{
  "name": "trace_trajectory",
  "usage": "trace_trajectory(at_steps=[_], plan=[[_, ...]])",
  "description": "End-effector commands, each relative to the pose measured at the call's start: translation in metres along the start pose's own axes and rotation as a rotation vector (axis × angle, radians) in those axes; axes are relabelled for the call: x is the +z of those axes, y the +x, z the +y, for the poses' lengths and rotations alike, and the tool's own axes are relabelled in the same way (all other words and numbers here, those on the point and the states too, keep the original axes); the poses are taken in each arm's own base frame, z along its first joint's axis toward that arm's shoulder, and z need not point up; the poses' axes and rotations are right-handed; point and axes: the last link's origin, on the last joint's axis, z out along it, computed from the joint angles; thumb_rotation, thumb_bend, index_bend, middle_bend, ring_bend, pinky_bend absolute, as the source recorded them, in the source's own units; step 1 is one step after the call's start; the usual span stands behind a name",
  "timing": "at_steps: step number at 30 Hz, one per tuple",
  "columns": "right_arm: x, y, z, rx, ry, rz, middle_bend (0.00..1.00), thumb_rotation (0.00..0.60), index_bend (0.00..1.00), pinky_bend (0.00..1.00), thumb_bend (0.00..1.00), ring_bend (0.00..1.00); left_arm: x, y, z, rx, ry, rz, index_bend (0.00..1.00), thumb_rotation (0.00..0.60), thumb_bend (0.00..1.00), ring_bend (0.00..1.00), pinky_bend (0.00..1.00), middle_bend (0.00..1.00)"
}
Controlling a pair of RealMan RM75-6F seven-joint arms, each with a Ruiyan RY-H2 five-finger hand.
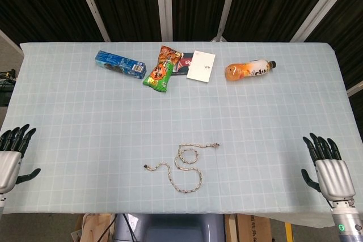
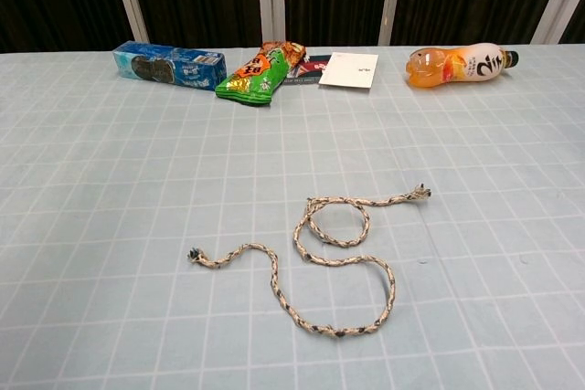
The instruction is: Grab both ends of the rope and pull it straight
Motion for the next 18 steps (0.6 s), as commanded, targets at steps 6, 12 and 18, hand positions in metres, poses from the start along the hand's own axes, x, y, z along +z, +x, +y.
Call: trace_trajectory(at_steps=[6,12,18], plan=[[-0.0002,-0.0007,0.0000,0.006,0.003,-0.009,0.00,0.600,0.00,0.00,0.38,0.00,-0.0005,-0.0003,0.0014,0.001,-0.005,-0.002,0.00,0.600,0.04,0.00,0.00,0.00],[-0.0012,-0.0013,-0.0016,0.007,0.006,-0.017,0.00,0.600,0.00,0.00,0.38,0.00,-0.0016,0.0005,0.0006,-0.002,-0.003,-0.004,0.00,0.600,0.04,0.00,0.00,0.00],[-0.0008,-0.0012,-0.0047,0.014,0.028,-0.021,0.00,0.600,0.00,0.00,0.38,0.00,-0.0012,0.0007,0.0009,-0.005,-0.001,-0.006,0.00,0.600,0.04,0.00,0.00,0.00]])
